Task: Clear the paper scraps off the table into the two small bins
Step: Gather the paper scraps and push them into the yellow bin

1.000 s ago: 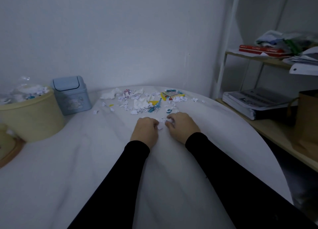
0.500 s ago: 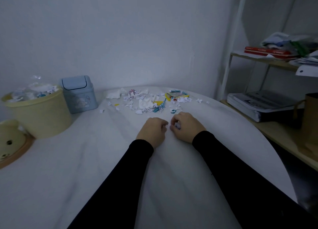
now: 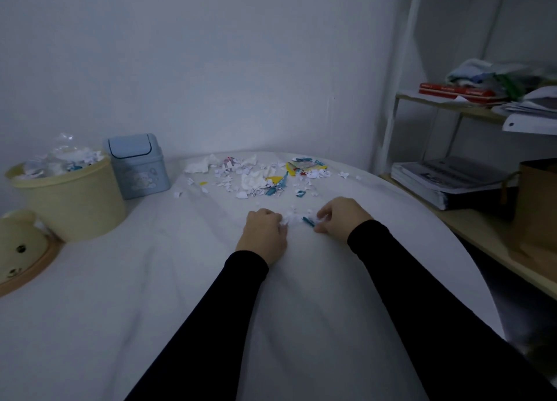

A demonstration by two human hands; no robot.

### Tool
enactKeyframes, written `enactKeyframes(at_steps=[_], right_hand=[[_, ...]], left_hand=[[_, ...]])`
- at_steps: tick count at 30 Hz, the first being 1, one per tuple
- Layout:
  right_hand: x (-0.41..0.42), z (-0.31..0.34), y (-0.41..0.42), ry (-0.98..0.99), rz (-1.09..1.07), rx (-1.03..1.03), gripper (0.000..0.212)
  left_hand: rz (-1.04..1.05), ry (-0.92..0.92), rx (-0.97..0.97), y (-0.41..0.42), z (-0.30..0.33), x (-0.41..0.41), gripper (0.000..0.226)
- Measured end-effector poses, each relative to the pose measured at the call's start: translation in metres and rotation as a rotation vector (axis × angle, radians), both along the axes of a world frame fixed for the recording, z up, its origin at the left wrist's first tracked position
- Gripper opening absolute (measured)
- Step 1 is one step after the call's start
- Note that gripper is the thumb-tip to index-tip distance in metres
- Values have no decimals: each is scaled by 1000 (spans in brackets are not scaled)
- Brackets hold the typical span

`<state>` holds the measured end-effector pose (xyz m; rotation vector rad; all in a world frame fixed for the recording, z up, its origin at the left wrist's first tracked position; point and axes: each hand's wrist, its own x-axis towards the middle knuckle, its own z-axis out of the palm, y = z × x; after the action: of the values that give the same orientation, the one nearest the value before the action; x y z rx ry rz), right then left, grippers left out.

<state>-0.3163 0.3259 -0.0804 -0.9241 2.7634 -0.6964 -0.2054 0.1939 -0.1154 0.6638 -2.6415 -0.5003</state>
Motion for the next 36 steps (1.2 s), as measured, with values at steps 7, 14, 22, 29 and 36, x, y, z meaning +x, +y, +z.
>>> enactKeyframes(at_steps=[7,14,22,29,36], right_hand=[[-8,-2,-13,-38,90,-155,60],[-7,7,-47,151,368,138,43],[-7,-7,-54,38,226,-72,25],[0,-13,-55,43,124,-122,23],[24,-10,-39,-18,-54,-679,13]], left_hand=[[-137,26,24,-1,8,-8,46],[-168,-40,-67,-6,17,-25,25],[-23,48,1,-14,20,-23,28],[42,110,32,-22,15,3,23],[160,454,262,-29,13,46,13]])
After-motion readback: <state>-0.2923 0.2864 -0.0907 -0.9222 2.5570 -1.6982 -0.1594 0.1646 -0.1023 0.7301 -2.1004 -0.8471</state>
